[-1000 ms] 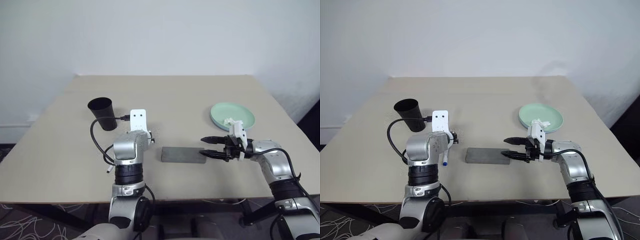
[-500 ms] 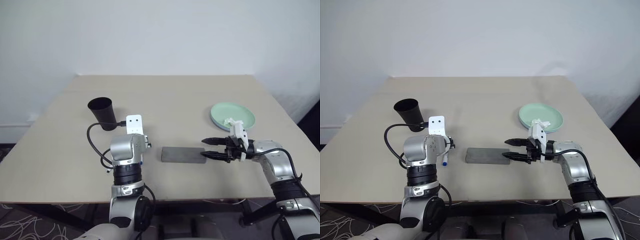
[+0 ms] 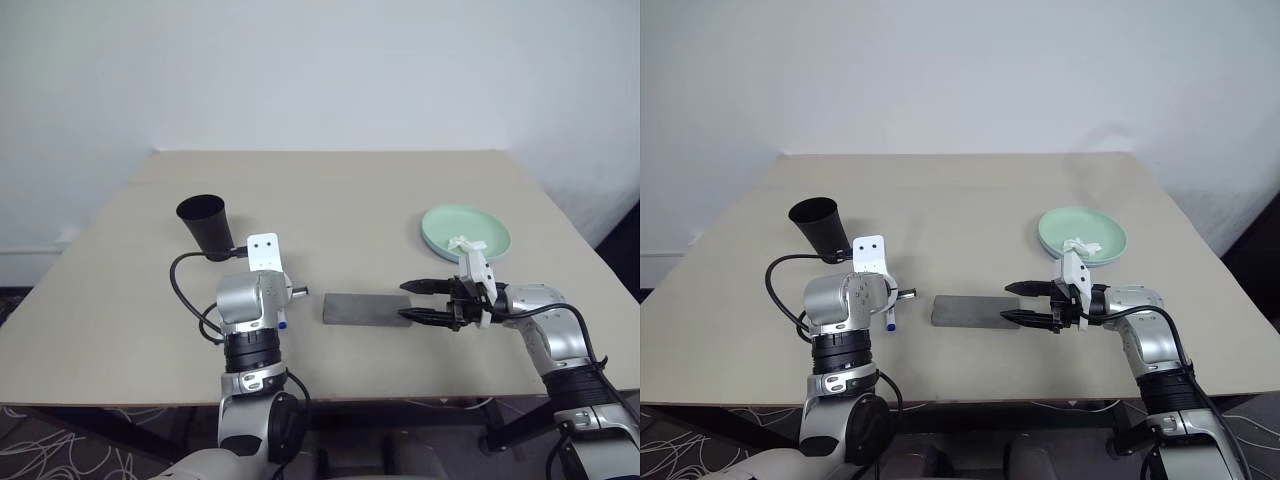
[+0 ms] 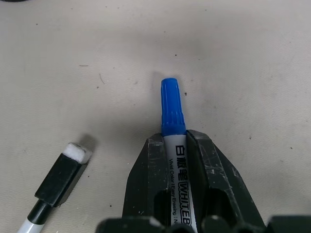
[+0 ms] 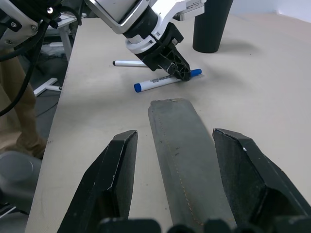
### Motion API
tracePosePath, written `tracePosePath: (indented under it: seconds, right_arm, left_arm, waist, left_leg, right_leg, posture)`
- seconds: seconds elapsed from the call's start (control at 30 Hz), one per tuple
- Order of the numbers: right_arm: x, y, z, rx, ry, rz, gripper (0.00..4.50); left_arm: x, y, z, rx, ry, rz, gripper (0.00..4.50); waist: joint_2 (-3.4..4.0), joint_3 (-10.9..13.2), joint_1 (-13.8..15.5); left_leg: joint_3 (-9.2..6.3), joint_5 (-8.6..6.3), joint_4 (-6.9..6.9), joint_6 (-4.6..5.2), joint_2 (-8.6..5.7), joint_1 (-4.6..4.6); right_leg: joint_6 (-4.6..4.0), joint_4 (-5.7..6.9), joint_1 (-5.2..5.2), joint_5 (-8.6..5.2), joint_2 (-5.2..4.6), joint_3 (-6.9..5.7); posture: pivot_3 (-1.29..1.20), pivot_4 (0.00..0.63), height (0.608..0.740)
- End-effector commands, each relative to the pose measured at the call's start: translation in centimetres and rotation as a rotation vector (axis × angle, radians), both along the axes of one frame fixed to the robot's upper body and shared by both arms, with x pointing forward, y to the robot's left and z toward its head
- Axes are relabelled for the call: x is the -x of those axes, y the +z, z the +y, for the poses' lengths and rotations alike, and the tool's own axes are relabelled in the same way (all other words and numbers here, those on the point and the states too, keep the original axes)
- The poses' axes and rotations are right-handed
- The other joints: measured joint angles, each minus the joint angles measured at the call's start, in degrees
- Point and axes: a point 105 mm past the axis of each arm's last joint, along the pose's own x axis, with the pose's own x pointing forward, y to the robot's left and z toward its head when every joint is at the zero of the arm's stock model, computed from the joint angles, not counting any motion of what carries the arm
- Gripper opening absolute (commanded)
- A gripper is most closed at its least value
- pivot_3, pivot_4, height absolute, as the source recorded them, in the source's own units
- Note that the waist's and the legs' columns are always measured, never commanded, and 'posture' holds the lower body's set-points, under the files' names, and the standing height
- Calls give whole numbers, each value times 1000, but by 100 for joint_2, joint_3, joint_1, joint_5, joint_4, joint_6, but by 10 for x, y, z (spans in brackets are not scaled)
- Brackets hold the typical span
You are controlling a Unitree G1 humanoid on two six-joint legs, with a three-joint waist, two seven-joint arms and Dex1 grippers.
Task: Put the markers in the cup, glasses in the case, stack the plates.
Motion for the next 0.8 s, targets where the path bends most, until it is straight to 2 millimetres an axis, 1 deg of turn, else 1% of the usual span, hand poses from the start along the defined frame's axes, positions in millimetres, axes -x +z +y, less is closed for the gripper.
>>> tracePosePath:
  seconds: [0.03, 0.23, 0.4, 0.47, 0.57, 0.63, 0.7, 0.8]
  right_arm:
    - [-2, 13, 1, -9, 8, -58, 2676]
    - [-4, 12, 1, -4, 5, -62, 2676]
    - [-5, 12, 0, 1, 3, -66, 2676]
    - [-6, 12, 1, 2, 2, -67, 2676]
    - [-7, 12, 1, 2, 0, -70, 2676]
    - [-8, 11, 1, 2, -1, -71, 2676]
    - [-8, 11, 2, 2, -1, -72, 2676]
    - [-9, 13, 3, -1, 3, -79, 2676]
  left_arm:
    - [0, -1, -18, 57, -30, 4, 106]
    - [-3, 1, -19, 68, -36, -14, 106]
    - [-15, 21, -17, 50, -46, -107, 106]
    - [-22, 33, -17, 34, -64, -172, 106]
    - [-37, 58, -13, -2, -82, -318, 106]
    - [-50, 84, -8, -40, -106, -463, 106]
    - [-62, 114, 2, -121, -129, -617, 106]
    - [-74, 151, 18, -242, -157, -796, 106]
  waist:
    - [0, 0, 0]
    - [0, 0, -1]
    - [-1, 0, 0]
    - [-3, 2, -2]
    - [-5, 3, -3]
    - [-5, 3, -4]
    - [-5, 3, -10]
    - [-5, 3, -7]
  left_leg:
    - [0, 0, 0, -1, 0, 1]
    - [0, 2, 0, -3, -3, 4]
    - [-1, 4, 0, -5, -2, 5]
    - [0, 4, 0, -6, -2, 5]
    - [0, 4, 0, -6, -2, -1]
    - [2, 4, -2, -7, -3, -9]
    - [4, 4, -8, -8, -4, -12]
    - [9, 9, -19, -16, -2, -14]
  right_leg:
    - [0, 0, 1, 0, 1, 0]
    - [-1, 1, 3, 0, 2, -1]
    - [-2, 1, 5, 0, 1, -2]
    - [-4, 1, 5, 0, 2, -2]
    - [-5, 0, -1, 0, 2, -2]
    - [-5, 0, -11, 1, 2, -1]
    - [-6, 0, -19, 2, 3, -1]
    - [-26, 0, -31, 14, 7, 1]
  posture:
    - [0, 0, 732]
    - [0, 0, 732]
    - [0, 0, 732]
    - [0, 0, 732]
    - [0, 0, 732]
    - [0, 0, 732]
    - [0, 0, 732]
    - [0, 0, 732]
